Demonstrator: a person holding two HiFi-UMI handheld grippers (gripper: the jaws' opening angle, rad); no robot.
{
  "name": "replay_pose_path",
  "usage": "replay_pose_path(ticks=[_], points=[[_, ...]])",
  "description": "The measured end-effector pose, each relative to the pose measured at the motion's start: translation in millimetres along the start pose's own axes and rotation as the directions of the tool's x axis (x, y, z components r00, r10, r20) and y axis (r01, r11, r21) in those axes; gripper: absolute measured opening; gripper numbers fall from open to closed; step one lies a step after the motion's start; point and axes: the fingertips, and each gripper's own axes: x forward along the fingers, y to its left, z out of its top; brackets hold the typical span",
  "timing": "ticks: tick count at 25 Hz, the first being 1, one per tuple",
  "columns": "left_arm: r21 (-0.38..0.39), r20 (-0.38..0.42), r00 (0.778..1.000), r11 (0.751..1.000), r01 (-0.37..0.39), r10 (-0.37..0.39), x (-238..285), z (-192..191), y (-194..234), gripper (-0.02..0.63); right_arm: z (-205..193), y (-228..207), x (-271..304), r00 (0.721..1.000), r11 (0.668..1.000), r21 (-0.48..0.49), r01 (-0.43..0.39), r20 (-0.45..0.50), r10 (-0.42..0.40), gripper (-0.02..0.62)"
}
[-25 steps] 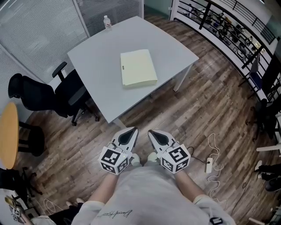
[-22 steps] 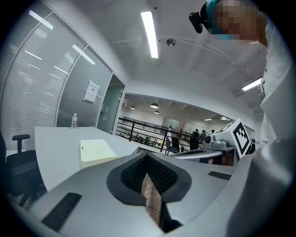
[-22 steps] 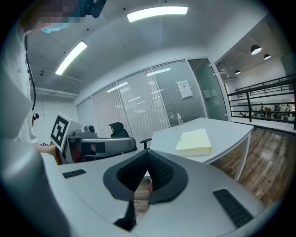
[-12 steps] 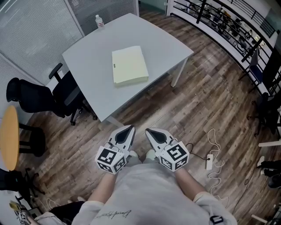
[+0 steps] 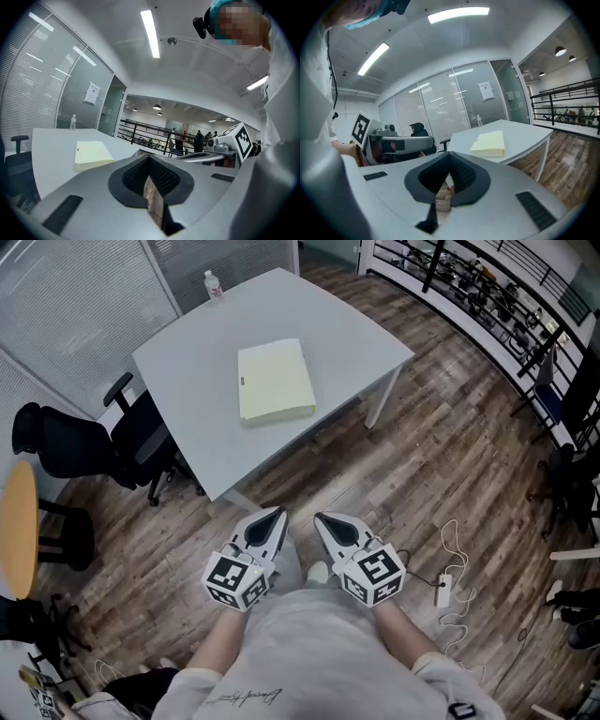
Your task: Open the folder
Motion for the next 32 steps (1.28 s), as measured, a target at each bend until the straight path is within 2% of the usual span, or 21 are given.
replay_pose_path(ticks=[7,16,27,32], points=[[-0.036,0.008,1.000,0.999,-0.021,0.022,14,3,34,0.009,14,-18,25,1.000,1.000,-0.026,0.006,-0.011,-0.006,0.015],[-0.077,0.027,1.000,0.997,-0.006,0.008,58,18,93,0.009,31,-49,85,0.999,0.999,-0.033,0.017,-0.040,-0.018,0.015],[-0.009,0.036,0.998,0.998,0.059,-0.059,119,73,184,0.009,88,-93,177,0.998,0.998,-0.030,0.061,0.006,-0.061,0.015],[0.004,0.041,0.997,0.998,0.059,-0.059,128,84,217,0.009,105,-96,210,0.998,0.994,-0.095,0.056,-0.001,-0.056,0.014]])
